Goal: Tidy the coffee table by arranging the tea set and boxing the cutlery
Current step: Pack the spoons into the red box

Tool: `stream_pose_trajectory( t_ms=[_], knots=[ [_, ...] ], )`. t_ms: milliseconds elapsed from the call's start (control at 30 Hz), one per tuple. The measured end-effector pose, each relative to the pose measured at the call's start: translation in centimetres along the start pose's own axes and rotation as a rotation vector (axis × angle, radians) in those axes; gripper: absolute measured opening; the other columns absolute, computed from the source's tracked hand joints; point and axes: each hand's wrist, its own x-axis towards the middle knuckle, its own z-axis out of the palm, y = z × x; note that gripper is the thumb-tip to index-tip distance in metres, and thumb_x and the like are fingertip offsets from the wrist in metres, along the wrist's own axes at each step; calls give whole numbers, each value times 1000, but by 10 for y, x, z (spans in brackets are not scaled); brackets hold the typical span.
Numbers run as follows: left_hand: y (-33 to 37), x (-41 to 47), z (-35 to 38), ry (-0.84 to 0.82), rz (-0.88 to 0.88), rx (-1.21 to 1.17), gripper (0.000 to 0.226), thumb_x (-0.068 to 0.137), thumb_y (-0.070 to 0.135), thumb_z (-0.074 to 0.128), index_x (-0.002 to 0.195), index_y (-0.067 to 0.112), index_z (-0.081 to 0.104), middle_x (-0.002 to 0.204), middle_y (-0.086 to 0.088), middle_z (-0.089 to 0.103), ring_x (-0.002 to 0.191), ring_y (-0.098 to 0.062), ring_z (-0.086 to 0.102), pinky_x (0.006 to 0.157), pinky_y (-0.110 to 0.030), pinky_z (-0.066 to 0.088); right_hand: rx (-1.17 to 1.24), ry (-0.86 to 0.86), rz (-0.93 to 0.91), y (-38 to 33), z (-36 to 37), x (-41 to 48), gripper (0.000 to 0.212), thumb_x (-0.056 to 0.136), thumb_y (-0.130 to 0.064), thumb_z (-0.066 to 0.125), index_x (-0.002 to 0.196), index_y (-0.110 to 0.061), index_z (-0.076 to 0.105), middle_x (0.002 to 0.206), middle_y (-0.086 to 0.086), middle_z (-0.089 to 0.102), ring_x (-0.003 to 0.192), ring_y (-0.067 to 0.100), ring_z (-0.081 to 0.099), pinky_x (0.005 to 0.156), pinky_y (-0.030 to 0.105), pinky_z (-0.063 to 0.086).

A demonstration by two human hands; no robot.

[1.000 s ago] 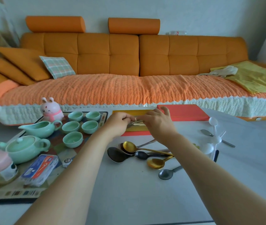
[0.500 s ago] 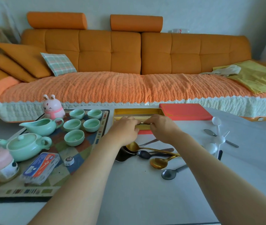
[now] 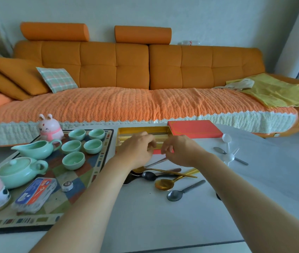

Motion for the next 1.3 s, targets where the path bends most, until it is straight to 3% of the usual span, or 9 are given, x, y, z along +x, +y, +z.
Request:
stream_pose_trajectory(
  t_ms=[133,267,467,600,767,967,1100,1200,1300],
  knots=[
    [14,-9,-1,-269,-71,-70,6,83,31,67,82,36,64,89,17,60,84,-9,59,68,-27,50,94,-142,40,1,-4,-16,18,81,-24,58,84,-32,74,83,-17,68,78,1,62,68,17,48],
    [17,-17,-8,-439,-88,-30,20,71,44,78,84,35,66,95,17,60,88,-5,57,71,-27,51,131,-256,88,4,0,-23,10,77,-38,64,82,-38,72,83,-20,68,81,0,63,71,19,49],
    [15,-27,-21,-472,-71,-30,25,75,49,77,94,33,72,98,19,60,91,-2,56,72,-23,49,22,-211,97,2,4,-26,14,87,-31,60,94,-34,71,90,-18,65,85,3,59,74,21,49],
    [10,-34,-19,-472,-41,43,29,78,35,70,107,37,71,107,18,55,103,-5,51,88,-29,50,-44,-156,52,-1,5,-24,13,85,-32,62,94,-37,70,91,-20,64,87,3,58,73,22,49],
    [3,-34,-13,-411,-16,41,10,84,37,72,93,36,74,100,20,55,98,-5,53,84,-28,49,62,-191,21,-14,3,-23,11,82,-30,61,87,-35,70,86,-19,66,84,1,61,71,19,48],
    [-6,-29,-26,-257,-157,-190,6,94,36,60,94,38,65,94,17,63,85,-4,58,73,-29,48,191,-170,56,-13,5,-16,14,89,-28,58,91,-29,73,85,-13,66,76,1,57,63,17,42],
    [-19,-19,-30,-30,-263,-362,9,99,31,53,99,32,63,91,6,66,88,-15,63,86,-40,52,328,-60,127,-13,3,-4,17,93,-23,55,92,-24,72,78,-2,66,64,15,56,60,30,47],
    [-29,-11,-25,88,-333,-404,11,100,29,52,99,30,62,89,6,64,90,-18,64,80,-34,50,385,77,104,-15,4,6,20,96,-21,53,105,-25,70,75,-6,60,60,9,50,56,25,40],
    [-35,-3,-17,152,-388,-422,11,100,31,49,100,32,61,88,8,61,87,-16,60,72,-29,43,387,186,104,-17,8,18,27,97,-15,48,106,-29,70,67,-2,58,50,9,42,47,23,33]
  ],
)
